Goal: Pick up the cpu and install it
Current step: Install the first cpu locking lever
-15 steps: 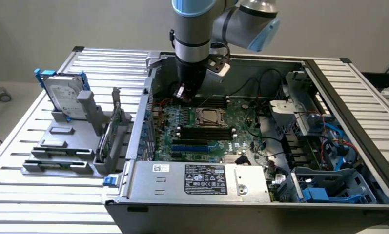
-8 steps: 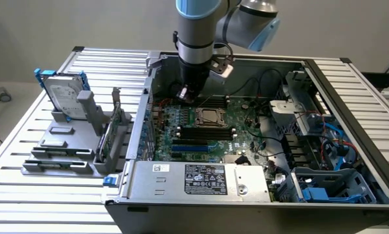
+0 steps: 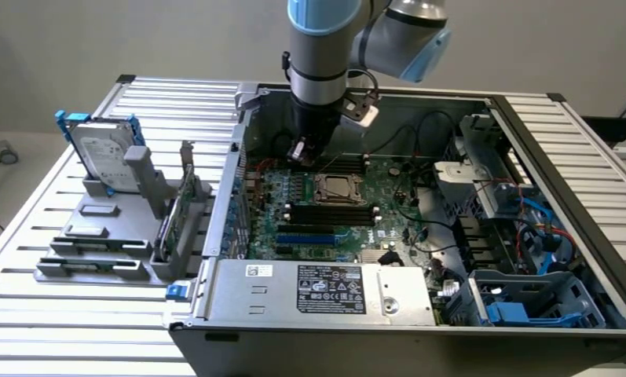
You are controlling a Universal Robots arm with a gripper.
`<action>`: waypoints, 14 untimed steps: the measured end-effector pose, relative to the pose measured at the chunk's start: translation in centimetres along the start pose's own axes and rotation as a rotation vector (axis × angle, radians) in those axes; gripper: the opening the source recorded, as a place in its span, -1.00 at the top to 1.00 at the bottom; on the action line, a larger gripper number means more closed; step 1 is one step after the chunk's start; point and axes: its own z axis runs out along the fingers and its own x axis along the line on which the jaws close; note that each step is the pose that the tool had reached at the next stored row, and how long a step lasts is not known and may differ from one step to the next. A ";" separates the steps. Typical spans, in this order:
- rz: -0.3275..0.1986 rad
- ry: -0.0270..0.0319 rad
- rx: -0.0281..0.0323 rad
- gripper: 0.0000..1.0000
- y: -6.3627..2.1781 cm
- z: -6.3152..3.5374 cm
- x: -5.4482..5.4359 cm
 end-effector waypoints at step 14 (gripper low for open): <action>0.000 0.0224 0.0062 0.79 0.43 0.47 0.2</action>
